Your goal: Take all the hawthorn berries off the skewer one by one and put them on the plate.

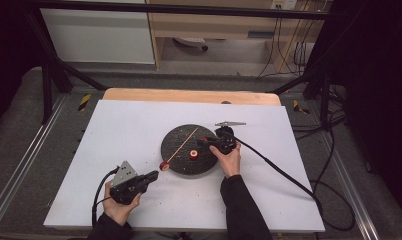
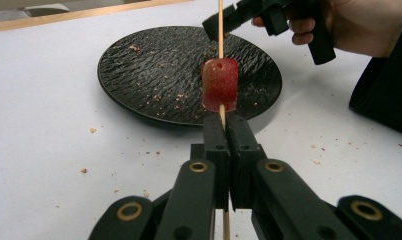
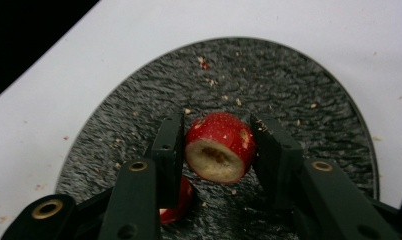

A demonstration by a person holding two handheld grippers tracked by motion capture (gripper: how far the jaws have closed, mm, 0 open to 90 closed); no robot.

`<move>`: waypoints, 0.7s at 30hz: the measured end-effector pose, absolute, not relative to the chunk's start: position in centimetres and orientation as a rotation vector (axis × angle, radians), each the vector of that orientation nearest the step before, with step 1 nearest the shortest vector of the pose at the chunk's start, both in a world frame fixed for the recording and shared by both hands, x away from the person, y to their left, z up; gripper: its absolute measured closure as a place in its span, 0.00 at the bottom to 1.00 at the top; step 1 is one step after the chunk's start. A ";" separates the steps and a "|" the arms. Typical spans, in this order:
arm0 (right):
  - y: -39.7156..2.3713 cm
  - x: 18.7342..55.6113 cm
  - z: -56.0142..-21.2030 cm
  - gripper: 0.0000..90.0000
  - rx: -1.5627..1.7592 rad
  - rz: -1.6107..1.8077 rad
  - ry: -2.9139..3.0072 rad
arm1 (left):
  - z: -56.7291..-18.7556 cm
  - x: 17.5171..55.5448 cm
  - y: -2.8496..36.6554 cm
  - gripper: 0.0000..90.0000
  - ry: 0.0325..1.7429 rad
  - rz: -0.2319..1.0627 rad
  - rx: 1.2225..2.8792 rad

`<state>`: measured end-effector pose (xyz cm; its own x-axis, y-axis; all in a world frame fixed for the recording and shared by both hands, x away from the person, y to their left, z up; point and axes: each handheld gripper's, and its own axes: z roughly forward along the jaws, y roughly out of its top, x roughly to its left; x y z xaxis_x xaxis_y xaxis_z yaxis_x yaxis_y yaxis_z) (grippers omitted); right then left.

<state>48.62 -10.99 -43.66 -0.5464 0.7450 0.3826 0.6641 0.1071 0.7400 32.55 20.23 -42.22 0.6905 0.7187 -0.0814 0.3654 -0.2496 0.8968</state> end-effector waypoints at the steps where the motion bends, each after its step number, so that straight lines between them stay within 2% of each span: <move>1: -10.9 48.6 -43.8 0.66 1.451 1.429 2.275 | -42.2 32.6 20.2 0.98 0.850 0.425 1.864; 8: -10.6 48.6 -44.7 0.65 1.448 1.383 2.303 | -42.3 32.6 20.1 0.98 0.847 0.424 1.868; 17: -11.3 47.8 -42.8 0.49 1.396 1.406 2.280 | -42.2 32.5 20.0 0.98 0.849 0.425 1.871; 21: -11.8 46.6 -41.1 0.38 1.348 1.452 2.258 | -42.2 32.5 19.8 0.98 0.848 0.424 1.872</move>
